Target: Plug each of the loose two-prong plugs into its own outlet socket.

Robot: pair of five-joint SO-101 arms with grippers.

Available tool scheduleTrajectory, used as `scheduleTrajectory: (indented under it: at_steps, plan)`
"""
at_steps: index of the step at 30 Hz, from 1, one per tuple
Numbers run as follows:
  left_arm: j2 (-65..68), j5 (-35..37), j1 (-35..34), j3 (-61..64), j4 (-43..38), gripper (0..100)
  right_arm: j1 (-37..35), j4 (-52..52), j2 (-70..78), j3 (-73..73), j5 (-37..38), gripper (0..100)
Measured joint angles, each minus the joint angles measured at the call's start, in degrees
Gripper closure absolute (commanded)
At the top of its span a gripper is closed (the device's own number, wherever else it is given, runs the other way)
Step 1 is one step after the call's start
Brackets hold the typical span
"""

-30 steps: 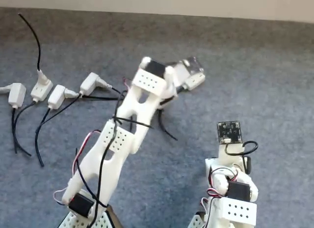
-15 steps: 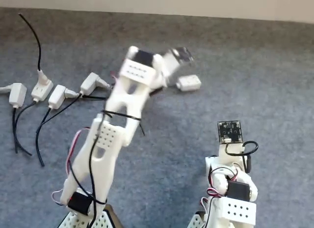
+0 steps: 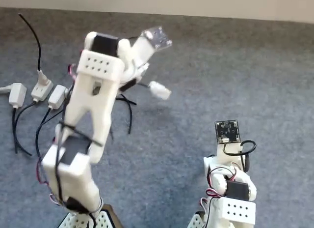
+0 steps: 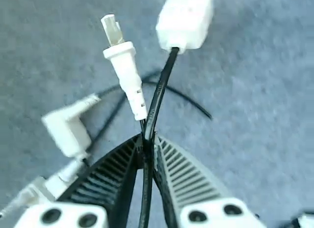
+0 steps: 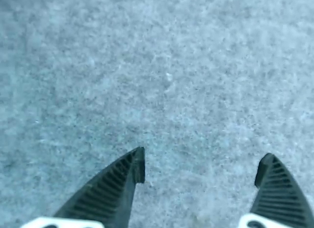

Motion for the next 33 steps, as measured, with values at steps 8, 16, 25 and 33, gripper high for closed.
scheduleTrajectory:
  at_steps: [8, 16, 25, 33]
  plan:
    - [-20.57, -14.95, -3.43, 41.49, -1.58, 100, -0.35, 0.0, 0.0, 0.0, 0.0, 65.3]
    - [-28.48, -30.51, -16.26, 66.81, -7.65, 98, -0.35, 0.0, 0.0, 0.0, 0.0, 65.3]
    - [-28.92, -33.14, -25.76, 65.41, -11.34, 92, -0.35, 0.0, 0.0, 0.0, 0.0, 65.3]
    - [-28.92, -27.43, -25.14, 60.22, -17.76, 92, -0.35, 0.0, 0.0, 0.0, 0.0, 65.3]
